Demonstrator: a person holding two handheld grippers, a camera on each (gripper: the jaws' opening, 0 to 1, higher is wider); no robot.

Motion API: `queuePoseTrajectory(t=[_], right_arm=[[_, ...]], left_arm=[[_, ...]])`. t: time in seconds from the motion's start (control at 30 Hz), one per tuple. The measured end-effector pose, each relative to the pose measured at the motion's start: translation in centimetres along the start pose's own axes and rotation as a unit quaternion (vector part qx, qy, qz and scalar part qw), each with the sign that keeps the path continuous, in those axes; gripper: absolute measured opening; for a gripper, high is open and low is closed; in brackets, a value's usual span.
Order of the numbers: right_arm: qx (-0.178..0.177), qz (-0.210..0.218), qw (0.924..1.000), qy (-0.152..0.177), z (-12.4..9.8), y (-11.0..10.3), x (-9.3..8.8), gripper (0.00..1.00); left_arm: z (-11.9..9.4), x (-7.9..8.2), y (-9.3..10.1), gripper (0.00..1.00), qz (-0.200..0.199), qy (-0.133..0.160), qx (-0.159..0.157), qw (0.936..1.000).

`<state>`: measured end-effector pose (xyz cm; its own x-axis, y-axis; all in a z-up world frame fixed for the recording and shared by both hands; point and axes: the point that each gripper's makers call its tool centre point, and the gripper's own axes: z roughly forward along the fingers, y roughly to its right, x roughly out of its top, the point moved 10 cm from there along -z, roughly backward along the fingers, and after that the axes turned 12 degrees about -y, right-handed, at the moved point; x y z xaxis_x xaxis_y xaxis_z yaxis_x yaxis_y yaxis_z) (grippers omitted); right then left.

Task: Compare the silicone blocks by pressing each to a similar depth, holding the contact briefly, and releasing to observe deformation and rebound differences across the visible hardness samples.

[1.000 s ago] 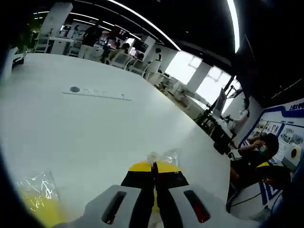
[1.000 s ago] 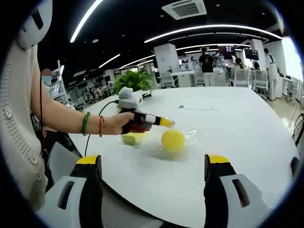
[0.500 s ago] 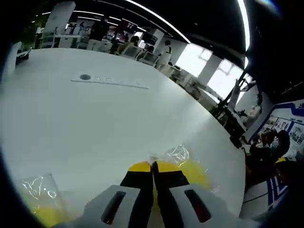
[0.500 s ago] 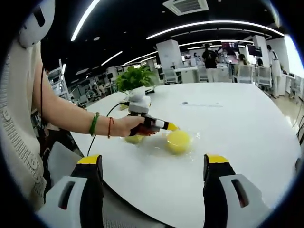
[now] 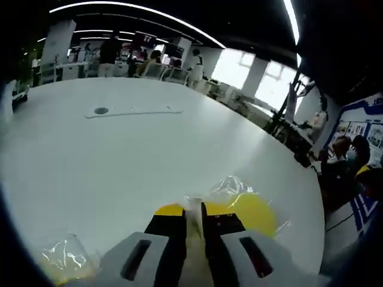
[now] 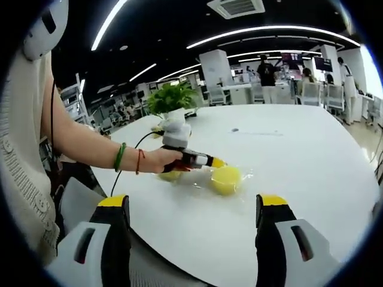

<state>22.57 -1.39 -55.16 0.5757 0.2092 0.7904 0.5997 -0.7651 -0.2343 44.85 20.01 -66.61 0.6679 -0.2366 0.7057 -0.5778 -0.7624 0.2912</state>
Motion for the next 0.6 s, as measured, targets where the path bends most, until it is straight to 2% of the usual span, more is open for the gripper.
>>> queuePoseTrajectory(t=[0.07, 0.23, 0.33, 0.6], right_arm=[[0.002, -0.001, 1.0, 0.0, -0.1, -0.2, -0.1, 0.8], [0.003, -0.012, 0.9999, 0.005, -0.5, -0.6, -0.2, 0.79], [0.004, -0.021, 0.9996, 0.018, -0.7, -0.9, -0.2, 0.78], [0.017, -0.037, 0.999, 0.021, -0.7, -2.1, 0.0, 0.82]], left_arm=[[-0.3, 0.1, 0.2, 0.18, 0.006, 0.003, -0.003, 1.0], [-2.1, 0.4, 0.3, 0.25, 0.021, 0.009, 0.009, 0.9997], [-3.5, 0.7, 0.5, 0.24, 0.028, 0.027, 0.012, 0.9992], [-9.4, 0.1, 1.8, 0.37, 0.055, 0.059, 0.01, 0.9967]])
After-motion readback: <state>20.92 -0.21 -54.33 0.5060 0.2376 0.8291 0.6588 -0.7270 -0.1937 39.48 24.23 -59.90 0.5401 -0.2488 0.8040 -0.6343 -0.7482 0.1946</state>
